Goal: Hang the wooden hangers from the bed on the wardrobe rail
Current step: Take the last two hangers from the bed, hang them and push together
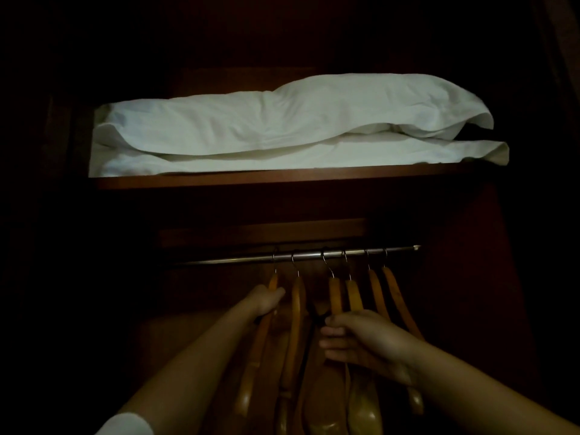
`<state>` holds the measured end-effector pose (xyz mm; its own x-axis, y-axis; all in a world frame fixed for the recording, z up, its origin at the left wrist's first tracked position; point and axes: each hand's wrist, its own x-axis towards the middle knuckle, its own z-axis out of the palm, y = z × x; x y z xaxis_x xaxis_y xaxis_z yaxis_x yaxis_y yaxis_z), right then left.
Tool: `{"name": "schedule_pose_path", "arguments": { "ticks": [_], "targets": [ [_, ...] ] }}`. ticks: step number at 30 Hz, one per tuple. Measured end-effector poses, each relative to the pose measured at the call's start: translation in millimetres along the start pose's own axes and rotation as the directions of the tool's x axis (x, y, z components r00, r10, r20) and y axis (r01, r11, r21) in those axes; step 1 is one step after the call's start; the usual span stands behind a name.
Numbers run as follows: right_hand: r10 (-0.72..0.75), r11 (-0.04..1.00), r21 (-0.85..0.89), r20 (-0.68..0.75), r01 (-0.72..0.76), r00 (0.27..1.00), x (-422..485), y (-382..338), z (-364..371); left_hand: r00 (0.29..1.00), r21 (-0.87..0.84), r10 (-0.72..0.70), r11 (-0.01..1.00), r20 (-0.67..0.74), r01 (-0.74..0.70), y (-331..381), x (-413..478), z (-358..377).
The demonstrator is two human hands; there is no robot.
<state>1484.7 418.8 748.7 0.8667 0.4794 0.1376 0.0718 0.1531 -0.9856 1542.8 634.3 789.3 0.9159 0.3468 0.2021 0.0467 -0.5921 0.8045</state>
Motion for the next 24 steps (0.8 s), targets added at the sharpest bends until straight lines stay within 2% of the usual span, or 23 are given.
{"name": "schedule_pose_path", "arguments": {
  "ticks": [4,7,11,14,16,19,21,24],
  "targets": [
    [-0.046,0.998,0.029,-0.032,0.047,0.998,-2.1,-6.3,-9.4,1.000,-0.091,0.007,0.996,0.014,-0.006,-8.2,-0.4,10.1],
    [-0.173,0.985,-0.002,-0.139,0.175,0.975,-5.8,-25.2,-20.4,0.995,-0.259,0.006,0.966,0.096,0.020,-11.4,2.6,18.2],
    [-0.444,0.894,-0.241,-0.367,0.377,0.818,9.4,-67.2,-64.6,0.980,-0.438,0.056,0.898,0.190,0.034,-14.7,6.2,26.5],
    [-0.517,0.844,-0.389,-0.406,0.369,0.754,28.0,-84.6,-94.3,0.964,-0.570,0.099,0.820,0.246,0.061,-21.4,12.3,29.9],
    [-0.489,0.834,-0.467,-0.382,0.293,0.784,40.6,-76.9,-104.0,0.961,-0.616,0.102,0.784,0.256,0.081,-25.9,16.0,31.8],
    [-0.326,0.877,-0.464,-0.388,0.123,0.862,61.3,-49.7,-117.3,0.962,-0.673,0.084,0.730,0.261,0.119,-24.6,18.4,32.9],
    [-0.218,0.892,-0.452,-0.397,0.017,0.891,66.3,-36.2,-121.8,0.961,-0.652,0.048,0.744,0.271,0.147,-21.0,17.4,35.4],
    [-0.156,0.922,-0.388,-0.380,-0.004,0.912,73.6,-19.7,-124.7,0.958,-0.687,0.059,0.709,0.281,0.158,-18.4,14.8,43.0]
  ]
}}
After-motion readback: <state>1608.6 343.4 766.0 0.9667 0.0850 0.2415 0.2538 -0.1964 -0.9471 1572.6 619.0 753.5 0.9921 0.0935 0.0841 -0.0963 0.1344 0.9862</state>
